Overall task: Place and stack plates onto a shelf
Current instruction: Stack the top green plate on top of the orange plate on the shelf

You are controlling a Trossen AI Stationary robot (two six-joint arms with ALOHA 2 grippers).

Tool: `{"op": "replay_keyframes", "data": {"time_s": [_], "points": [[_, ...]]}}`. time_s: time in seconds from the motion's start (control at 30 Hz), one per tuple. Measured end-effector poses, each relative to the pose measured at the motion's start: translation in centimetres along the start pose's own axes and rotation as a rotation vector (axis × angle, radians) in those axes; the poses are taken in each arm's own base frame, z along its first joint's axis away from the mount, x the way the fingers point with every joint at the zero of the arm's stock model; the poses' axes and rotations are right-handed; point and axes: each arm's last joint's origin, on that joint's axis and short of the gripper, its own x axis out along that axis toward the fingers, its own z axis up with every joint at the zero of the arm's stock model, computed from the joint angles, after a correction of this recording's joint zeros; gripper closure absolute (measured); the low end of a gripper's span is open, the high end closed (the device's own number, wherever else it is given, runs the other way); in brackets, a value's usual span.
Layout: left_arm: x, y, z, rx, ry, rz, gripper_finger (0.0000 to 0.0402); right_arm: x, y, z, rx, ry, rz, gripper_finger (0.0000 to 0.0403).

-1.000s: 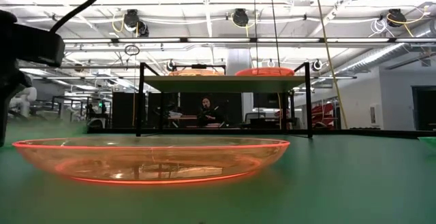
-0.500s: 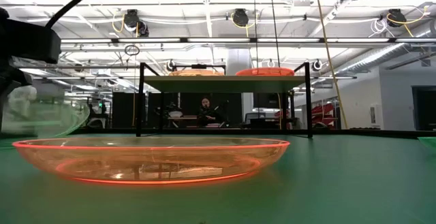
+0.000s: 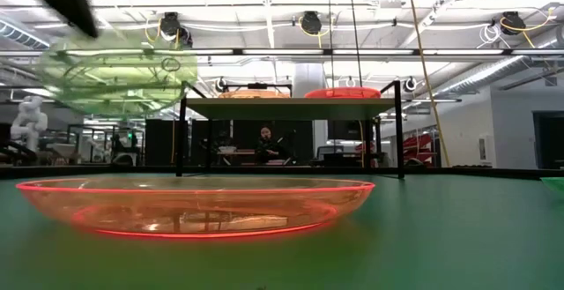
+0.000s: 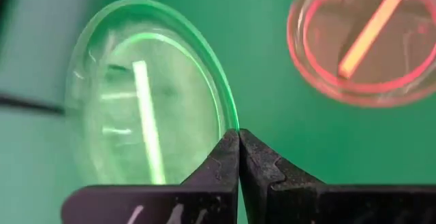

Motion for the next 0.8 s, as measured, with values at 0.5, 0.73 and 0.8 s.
{"op": "replay_keyframes", "data": {"time_s": [0.5,0.73,0.8], "points": [[0.1,6.6,8.3,0.314,-0.141,0.251,0.0401,0.0,0.0,0.4,0.055,-0.036,-0.003,0.0284],[3.2,13.9,11.8,0.392,-0.098,0.351,0.0401,0.0,-0.2,0.8,0.049,-0.066,-0.019,0.0284],[3.9,16.1,12.6,0.383,-0.106,0.353,0.0401,0.1,-0.3,0.8,0.048,-0.064,-0.034,0.0284]]}}
